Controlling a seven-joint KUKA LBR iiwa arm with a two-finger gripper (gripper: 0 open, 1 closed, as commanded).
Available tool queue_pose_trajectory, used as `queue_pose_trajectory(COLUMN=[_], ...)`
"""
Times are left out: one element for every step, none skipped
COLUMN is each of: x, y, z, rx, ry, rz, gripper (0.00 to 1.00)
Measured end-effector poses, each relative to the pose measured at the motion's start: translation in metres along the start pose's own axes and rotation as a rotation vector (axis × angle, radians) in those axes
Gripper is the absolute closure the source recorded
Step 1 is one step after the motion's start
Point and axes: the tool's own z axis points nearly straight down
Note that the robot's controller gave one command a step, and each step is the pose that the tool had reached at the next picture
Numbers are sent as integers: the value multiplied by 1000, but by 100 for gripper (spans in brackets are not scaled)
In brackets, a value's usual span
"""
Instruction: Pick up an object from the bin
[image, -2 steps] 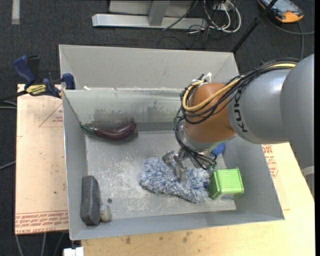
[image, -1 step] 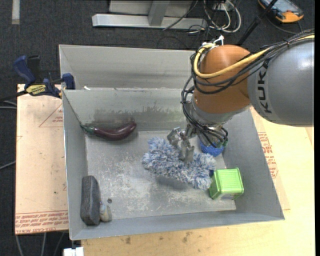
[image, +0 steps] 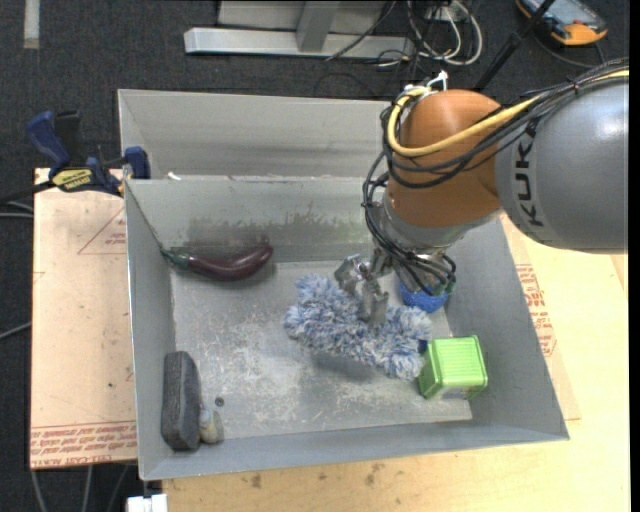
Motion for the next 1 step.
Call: queue_pose_trajectory(x=[4], y=[4], z=[-83], rx=[0], ry=[0], rz=[44], gripper=[100])
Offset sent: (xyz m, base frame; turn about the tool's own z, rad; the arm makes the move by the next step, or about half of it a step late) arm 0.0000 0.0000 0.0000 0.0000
